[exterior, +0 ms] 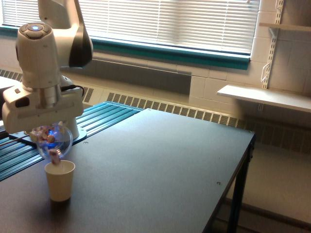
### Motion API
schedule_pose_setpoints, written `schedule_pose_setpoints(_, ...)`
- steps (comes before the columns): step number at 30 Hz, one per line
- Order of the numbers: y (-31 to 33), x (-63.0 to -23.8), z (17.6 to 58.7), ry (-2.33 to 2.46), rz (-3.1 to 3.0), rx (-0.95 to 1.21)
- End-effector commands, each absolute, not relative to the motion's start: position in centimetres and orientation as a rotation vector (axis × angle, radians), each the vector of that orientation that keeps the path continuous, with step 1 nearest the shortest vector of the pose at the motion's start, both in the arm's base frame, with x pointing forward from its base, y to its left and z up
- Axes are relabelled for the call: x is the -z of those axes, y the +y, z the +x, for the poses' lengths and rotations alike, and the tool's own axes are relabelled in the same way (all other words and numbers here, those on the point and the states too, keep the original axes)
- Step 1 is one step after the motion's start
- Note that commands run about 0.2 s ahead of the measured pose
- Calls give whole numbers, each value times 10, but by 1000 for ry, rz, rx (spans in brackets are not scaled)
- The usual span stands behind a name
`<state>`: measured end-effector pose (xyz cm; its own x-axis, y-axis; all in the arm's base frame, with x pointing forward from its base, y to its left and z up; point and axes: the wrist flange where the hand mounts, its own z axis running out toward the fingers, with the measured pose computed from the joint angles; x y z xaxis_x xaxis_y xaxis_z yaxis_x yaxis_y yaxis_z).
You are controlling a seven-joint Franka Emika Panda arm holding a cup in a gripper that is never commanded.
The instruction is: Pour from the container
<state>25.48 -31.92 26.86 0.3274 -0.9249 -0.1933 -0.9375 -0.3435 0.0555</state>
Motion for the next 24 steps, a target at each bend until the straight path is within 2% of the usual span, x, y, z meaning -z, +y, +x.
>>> schedule_pose_setpoints(1, -316, -270, 269, 1744, -2518, -284)
schedule_pose_setpoints(4, -311, -265, 269, 1788, -2495, -314)
schedule_pose_setpoints(13, -306, -261, 266, 1867, -2375, -223)
schedule_pose_setpoints(24, -296, -266, 260, 1875, -2289, -317)
